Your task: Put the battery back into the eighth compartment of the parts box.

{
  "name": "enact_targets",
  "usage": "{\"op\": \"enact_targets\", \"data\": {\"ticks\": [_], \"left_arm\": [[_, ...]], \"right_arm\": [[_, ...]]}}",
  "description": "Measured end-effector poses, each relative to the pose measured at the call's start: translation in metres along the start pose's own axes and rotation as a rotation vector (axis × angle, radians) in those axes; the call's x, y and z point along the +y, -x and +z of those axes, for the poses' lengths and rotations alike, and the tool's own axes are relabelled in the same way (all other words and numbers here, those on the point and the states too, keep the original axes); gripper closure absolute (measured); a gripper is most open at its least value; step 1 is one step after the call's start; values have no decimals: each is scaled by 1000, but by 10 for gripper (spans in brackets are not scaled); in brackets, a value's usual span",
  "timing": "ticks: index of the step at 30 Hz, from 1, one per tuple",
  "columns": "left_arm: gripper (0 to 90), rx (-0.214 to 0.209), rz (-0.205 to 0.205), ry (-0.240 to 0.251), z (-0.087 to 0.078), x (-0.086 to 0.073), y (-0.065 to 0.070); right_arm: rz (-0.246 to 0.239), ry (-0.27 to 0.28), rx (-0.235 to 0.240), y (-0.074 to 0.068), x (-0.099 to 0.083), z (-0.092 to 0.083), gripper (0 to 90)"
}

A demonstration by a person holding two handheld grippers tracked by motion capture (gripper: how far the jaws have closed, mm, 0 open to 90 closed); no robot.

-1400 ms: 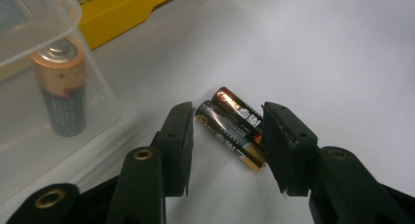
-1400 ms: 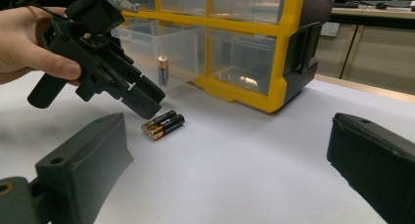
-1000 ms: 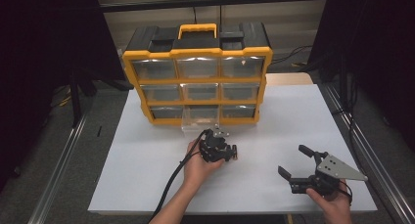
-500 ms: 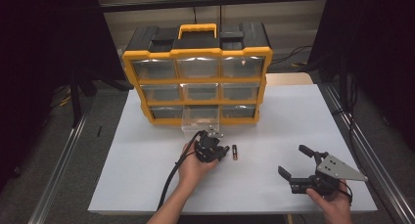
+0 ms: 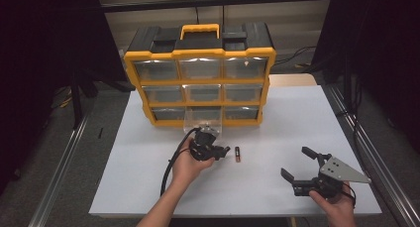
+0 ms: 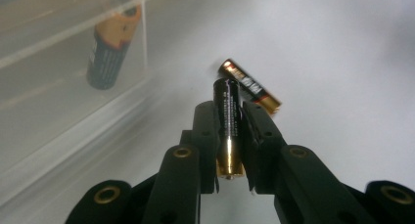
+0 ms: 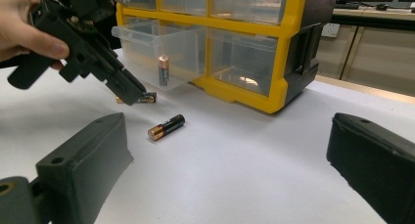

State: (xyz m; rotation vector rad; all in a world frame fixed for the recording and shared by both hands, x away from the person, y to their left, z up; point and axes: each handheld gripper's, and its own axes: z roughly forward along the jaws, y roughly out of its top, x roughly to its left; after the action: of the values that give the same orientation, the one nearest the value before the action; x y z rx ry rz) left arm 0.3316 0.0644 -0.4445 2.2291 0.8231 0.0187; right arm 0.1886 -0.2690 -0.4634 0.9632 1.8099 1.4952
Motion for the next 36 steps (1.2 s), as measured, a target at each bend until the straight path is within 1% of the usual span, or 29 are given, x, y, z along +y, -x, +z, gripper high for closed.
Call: {"op": "enact_targets", "data": {"ticks": [4,5,6,7,8,9,10,12,14,17,19,24,25,26,27,29,31,36], "left_arm": [[775,-21,-2,19,-11,8,2],[775,-18,-5,24,-13,10,2],[775,-22,-5,24,-15,12,2],[775,-28,4,17,-19,15,2],[775,-31,3,14,-21,17,3],[775,-32,-6,34,-22,18,3],[775,-33,-4,20,-25,20,3],[775,-42,-11,29,-29,23,4],[775,-46,-9,28,-33,26,4],[775,-45,-1,26,-40,32,4],[775,-46,-3,37,-42,35,3],[775,-31,1,45,-51,43,1],[775,-24,-7,44,-52,44,1],[775,-29,-13,54,-53,45,-1],[775,-20,-14,54,-55,46,-2],[775,-26,-17,56,-58,48,-5],[775,-22,-30,62,-59,49,-7],[775,-12,-41,74,-63,51,-12]], "right_arm": [[1,0,0,0,0,0,14],[2,1,-1,0,0,0,15],[2,2,-2,1,0,0,14],[3,2,-1,1,0,0,14],[3,1,-1,1,0,0,14],[4,-1,-4,1,0,-1,14],[2,-2,-2,1,0,-1,14],[1,-1,-4,1,0,-1,14],[0,-1,-3,1,0,-1,14],[1,-1,-4,1,0,-1,14],[4,0,-4,1,0,-1,14],[2,1,-4,1,0,-1,14],[1,-1,-3,1,0,-1,14],[0,0,-4,1,0,-1,14],[0,-1,-3,1,0,-1,14],[0,1,-3,1,0,-1,14],[0,3,-2,0,0,-1,14],[-1,3,-2,1,0,-1,14]]}}
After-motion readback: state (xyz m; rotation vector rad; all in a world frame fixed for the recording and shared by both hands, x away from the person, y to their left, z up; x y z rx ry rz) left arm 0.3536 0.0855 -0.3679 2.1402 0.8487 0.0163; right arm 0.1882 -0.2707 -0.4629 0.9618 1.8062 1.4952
